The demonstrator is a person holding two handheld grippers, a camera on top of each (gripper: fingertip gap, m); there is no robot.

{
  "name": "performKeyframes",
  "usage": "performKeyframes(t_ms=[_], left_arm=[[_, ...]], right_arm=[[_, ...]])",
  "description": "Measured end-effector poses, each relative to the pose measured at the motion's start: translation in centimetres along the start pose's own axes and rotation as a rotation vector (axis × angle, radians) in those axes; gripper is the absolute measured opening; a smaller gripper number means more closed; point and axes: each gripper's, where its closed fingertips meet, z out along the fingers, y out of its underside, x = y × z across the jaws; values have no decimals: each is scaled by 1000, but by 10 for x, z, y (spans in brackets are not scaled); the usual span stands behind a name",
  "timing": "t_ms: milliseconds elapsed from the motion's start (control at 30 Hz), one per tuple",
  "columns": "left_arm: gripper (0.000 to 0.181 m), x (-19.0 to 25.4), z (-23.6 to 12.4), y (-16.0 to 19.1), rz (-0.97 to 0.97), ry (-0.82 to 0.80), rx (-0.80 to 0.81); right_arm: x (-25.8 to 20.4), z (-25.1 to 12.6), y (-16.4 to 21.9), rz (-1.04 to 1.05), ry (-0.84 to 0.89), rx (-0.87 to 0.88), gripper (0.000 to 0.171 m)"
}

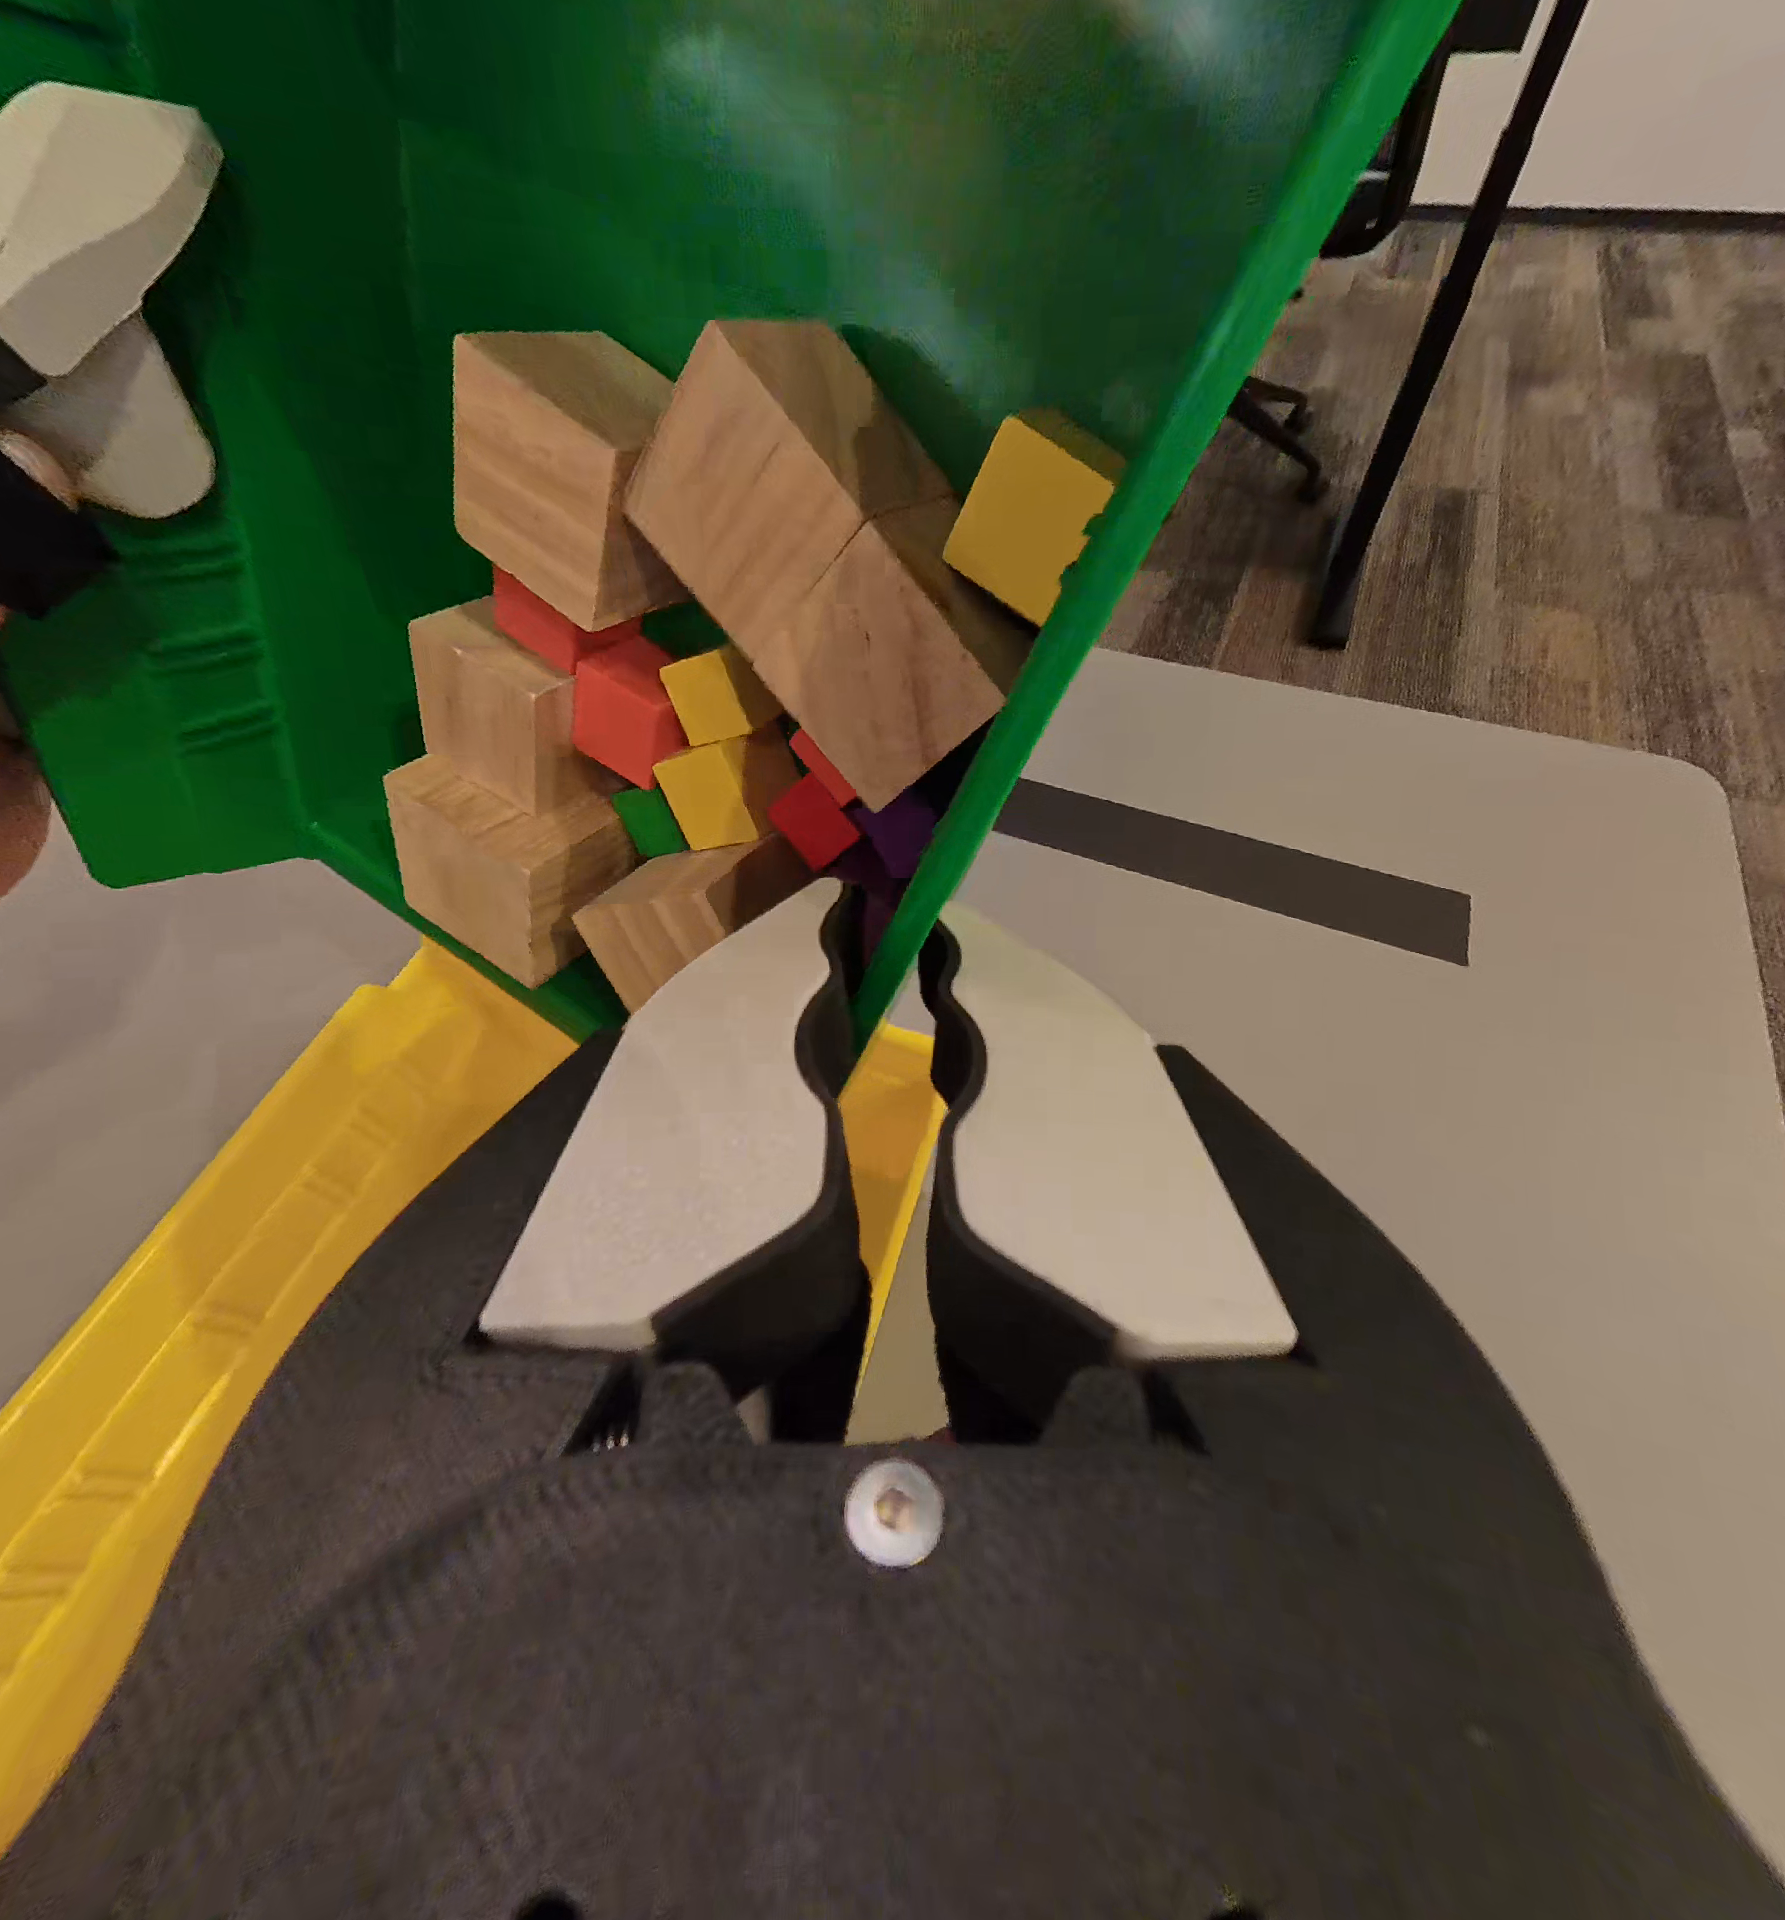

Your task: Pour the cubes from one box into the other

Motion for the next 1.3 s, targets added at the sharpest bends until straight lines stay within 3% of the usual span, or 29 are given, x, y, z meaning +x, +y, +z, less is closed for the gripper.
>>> performKeyframes(t_ms=[533, 667, 900, 1300], left_arm=[[10, 7, -19, -30, 146, -58, 231], [7, 14, -26, -31, 193, -75, 286], [16, 25, -35, -27, 218, -39, 326], [28, 22, -44, 17, 212, -52, 166]], right_arm=[[2, 0, -2, -2, -34, 124, 5], [2, 2, -4, 50, -68, 127, 20], [11, 3, 0, 115, -53, 145, 9], [5, 3, -7, 39, 20, 193, 8]])
